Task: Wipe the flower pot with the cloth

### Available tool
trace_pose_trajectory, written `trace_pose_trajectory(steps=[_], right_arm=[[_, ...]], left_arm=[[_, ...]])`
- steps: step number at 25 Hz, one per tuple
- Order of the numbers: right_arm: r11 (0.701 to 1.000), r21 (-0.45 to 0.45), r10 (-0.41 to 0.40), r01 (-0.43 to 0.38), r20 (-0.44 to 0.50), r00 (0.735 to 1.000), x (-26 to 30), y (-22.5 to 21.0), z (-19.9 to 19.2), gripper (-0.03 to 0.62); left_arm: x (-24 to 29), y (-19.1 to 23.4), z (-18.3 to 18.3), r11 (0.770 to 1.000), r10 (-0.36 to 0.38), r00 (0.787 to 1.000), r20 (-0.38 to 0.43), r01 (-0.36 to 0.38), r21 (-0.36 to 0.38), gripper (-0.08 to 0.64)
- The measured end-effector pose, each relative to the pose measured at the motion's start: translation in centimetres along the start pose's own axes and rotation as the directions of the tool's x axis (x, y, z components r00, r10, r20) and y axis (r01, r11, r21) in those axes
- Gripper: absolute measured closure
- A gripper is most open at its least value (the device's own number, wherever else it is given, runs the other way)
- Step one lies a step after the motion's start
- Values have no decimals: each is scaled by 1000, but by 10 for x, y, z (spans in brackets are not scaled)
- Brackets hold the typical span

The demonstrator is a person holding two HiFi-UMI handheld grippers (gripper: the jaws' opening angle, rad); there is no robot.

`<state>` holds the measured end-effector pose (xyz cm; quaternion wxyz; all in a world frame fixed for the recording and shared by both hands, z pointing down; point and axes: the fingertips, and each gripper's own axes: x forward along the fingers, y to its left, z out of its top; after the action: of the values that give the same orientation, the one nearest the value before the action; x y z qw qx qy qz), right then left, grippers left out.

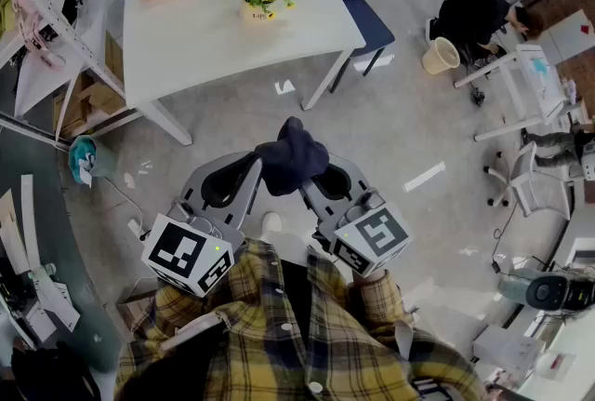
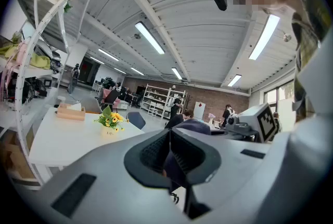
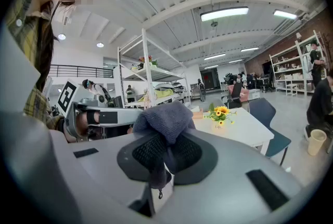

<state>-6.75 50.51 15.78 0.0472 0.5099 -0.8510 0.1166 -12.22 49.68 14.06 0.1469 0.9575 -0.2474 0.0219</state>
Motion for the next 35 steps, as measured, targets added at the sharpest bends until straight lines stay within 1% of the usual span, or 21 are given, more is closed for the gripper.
trace_pose_trajectory(steps=[5,8,14,20,24,28,35], right_arm=[[1000,12,0,0,25,1000,-8,-11,3,565],[1000,16,-7,6,23,1000,-18,-21,-1,565],[999,29,23,-25,67,997,-29,-34,4,565],[999,35,17,-19,40,999,-36,-52,-4,565],[998,58,12,-14,37,999,-22,-65,-7,565],[999,36,0,-1,31,1000,5,-82,-3,565],[999,35,-28,27,26,999,63,-122,19,565]], left_arm=[[13,-5,-1,1000,3,1000,2,-3,11,544],[19,-10,-2,1000,14,1000,2,-14,17,543],[28,-18,-3,998,49,999,22,-49,30,543],[37,-18,-8,996,80,997,13,-80,33,543],[46,0,-8,996,87,996,2,-87,25,543],[61,30,-5,996,91,996,-8,-91,18,543],[106,89,24,998,50,999,-11,-50,30,543]])
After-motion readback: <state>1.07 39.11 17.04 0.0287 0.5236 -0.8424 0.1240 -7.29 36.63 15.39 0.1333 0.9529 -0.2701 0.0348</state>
